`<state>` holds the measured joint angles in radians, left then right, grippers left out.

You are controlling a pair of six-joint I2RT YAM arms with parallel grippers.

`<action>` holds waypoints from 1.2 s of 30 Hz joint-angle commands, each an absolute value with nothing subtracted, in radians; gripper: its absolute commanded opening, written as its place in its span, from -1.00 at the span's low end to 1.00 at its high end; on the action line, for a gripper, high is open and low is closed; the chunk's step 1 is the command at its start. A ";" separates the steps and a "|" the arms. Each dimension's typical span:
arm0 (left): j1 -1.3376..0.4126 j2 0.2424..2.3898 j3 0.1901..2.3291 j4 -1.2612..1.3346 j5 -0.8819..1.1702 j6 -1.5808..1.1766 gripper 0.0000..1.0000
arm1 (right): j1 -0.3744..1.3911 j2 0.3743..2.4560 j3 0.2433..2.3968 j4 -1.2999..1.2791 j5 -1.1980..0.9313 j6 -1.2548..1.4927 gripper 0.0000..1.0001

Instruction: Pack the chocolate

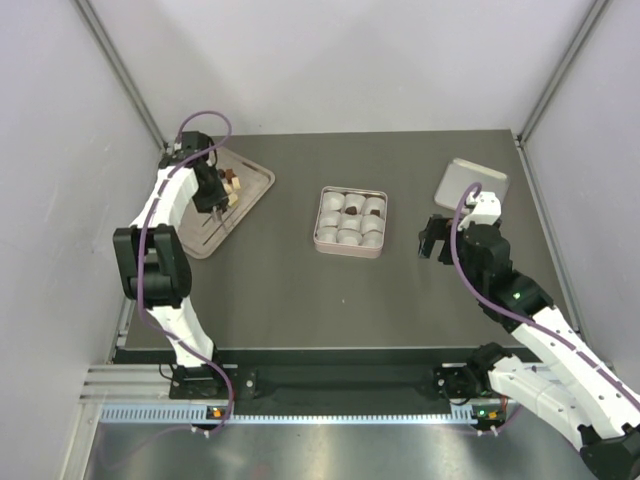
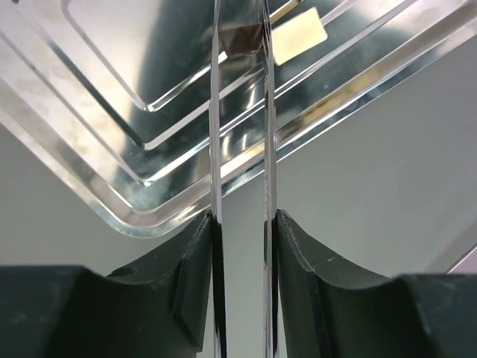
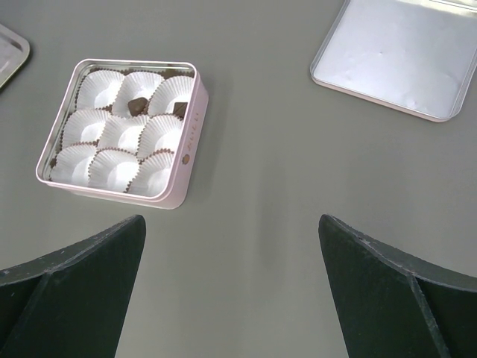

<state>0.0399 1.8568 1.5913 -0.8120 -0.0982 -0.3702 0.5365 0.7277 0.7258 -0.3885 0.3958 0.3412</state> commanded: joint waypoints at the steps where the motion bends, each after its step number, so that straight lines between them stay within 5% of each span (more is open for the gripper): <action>1: 0.046 1.790 1.634 -0.868 -0.127 -0.383 -0.19 | 0.551 0.707 0.726 -0.347 0.396 0.347 1.00; 8: 0.046 1.720 1.651 -0.908 -0.124 -0.364 -0.22 | 0.551 0.684 0.732 -0.362 0.380 0.360 0.99; 17: 0.003 1.592 1.618 -0.819 0.175 -0.403 -0.24 | 0.552 0.670 0.738 -0.374 0.359 0.379 0.99; 25: -0.328 1.620 1.670 -0.744 0.132 -0.451 -0.24 | 0.551 0.686 0.739 -0.374 0.356 0.384 0.99; 36: -0.517 1.821 1.782 -0.692 0.054 -0.428 -0.26 | 0.551 0.692 0.742 -0.376 0.380 0.365 0.99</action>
<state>-0.4984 1.7992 1.7290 -0.7528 0.0986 -0.4355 0.5365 0.6903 0.7258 -0.3939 0.3584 0.3698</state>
